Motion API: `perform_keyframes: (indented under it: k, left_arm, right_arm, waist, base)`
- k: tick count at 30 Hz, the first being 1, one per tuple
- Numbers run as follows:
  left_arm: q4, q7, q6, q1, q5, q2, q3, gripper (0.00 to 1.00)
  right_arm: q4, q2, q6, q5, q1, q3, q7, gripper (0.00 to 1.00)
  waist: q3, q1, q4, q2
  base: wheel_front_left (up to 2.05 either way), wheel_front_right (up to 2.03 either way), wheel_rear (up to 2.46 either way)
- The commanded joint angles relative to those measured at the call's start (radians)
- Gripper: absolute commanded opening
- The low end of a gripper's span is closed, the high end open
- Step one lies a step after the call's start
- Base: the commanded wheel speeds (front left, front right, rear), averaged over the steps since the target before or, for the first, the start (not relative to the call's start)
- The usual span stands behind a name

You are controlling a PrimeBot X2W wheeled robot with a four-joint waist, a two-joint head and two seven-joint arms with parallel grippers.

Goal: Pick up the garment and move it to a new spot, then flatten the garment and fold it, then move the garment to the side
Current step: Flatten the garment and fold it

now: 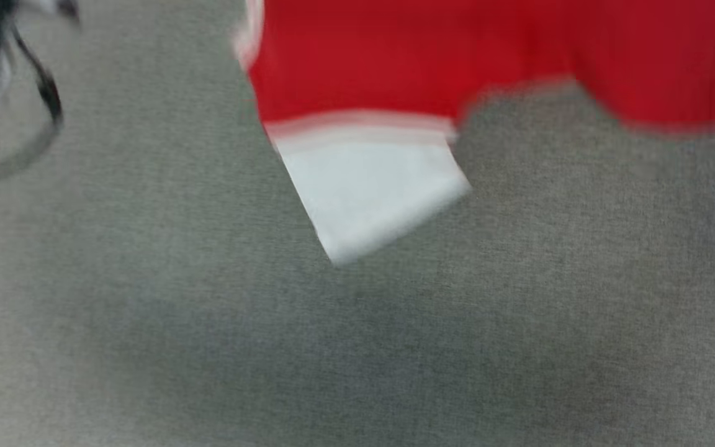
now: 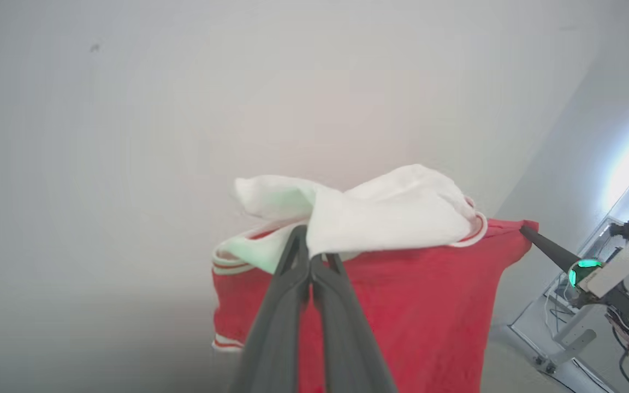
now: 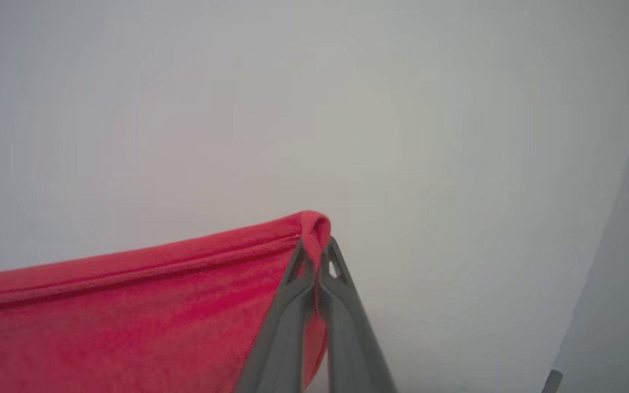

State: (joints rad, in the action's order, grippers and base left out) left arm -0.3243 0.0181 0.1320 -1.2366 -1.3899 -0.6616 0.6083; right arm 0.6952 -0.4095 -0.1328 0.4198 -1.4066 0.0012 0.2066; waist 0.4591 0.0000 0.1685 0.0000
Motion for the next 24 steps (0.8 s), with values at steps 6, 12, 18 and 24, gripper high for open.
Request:
perform_keyframes:
  k: [6, 12, 18, 24]
  left_arm:
    - [-0.241, 0.085, -0.004, -0.343, 0.099, 0.066, -0.041, 0.0]
    - [-0.328, 0.133, -0.004, -0.39, 0.025, 0.117, -0.069, 0.0]
    - [-0.234, 0.136, -0.003, -0.177, -0.076, 0.125, -0.035, 0.0]
    - [-0.05, 0.155, -0.003, 0.113, -0.162, 0.098, 0.0, 0.0]
  right_arm:
    - [0.133, 0.036, 0.004, -0.104, -0.214, -0.101, -0.142, 0.0]
    - [0.238, 0.048, 0.006, -0.113, -0.271, -0.088, -0.178, 0.0]
    - [0.247, 0.028, 0.006, -0.035, -0.144, 0.031, -0.151, 0.0]
    - [0.092, -0.048, 0.003, 0.113, 0.081, 0.201, -0.088, 0.0]
  waist:
    - [0.067, 0.0, -0.056, 0.0]
    - [0.064, 0.0, -0.059, 0.0]
    - [0.061, 0.0, -0.052, 0.0]
    - [0.046, 0.0, -0.049, 0.0]
  base:
    - [0.0, 0.0, 0.0]
    - [0.0, 0.0, 0.0]
    - [0.0, 0.0, 0.0]
    - [0.0, 0.0, 0.0]
